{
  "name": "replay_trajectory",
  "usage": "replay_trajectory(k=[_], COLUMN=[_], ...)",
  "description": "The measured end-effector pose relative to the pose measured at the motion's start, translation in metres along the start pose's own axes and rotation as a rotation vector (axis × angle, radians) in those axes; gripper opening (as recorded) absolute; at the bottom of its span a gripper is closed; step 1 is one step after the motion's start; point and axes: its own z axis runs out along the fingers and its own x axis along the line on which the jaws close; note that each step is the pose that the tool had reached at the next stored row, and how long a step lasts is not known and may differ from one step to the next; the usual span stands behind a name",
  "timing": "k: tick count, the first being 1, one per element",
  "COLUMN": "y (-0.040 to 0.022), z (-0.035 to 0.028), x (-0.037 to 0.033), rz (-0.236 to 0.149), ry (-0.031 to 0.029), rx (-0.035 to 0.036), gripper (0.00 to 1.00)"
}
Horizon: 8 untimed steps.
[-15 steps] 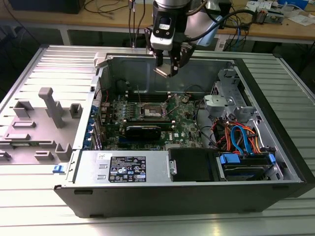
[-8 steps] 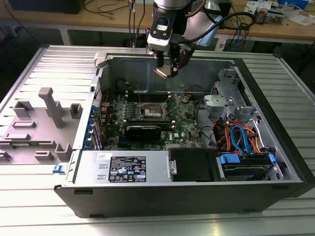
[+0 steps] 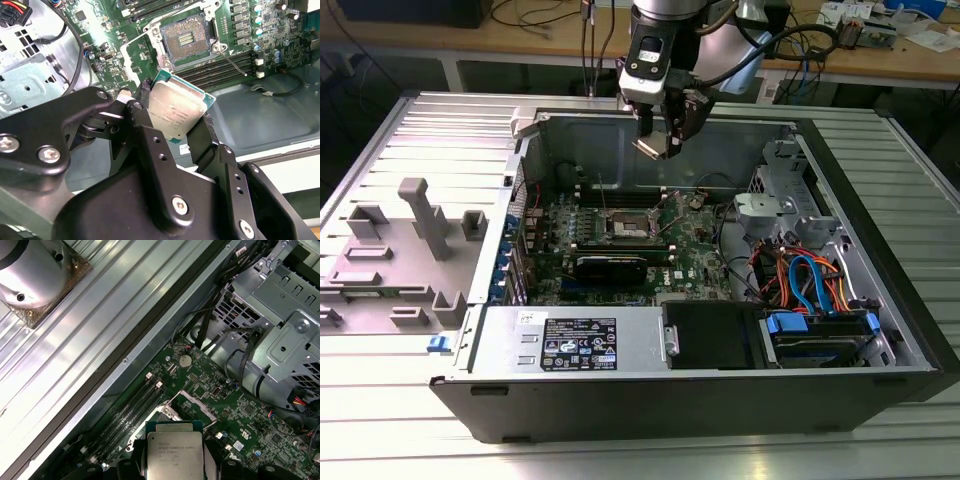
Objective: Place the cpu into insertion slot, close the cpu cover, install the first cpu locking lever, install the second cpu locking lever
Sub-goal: 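Place the cpu into insertion slot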
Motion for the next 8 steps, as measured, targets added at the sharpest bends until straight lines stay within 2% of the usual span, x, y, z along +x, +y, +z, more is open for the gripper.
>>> replay_trajectory(k=[4, 6, 8], y=[0.0000, -0.0001, -0.0003], z=[0.0004, 0.0010, 0.0014], x=[0.0000, 0.0000, -0.0002], rz=[0.015, 0.069, 0.083], ry=[-0.0016, -0.0060, -0.0071], rx=[0.0000, -0.0010, -0.0012], gripper=[0.55, 0.55, 0.55])
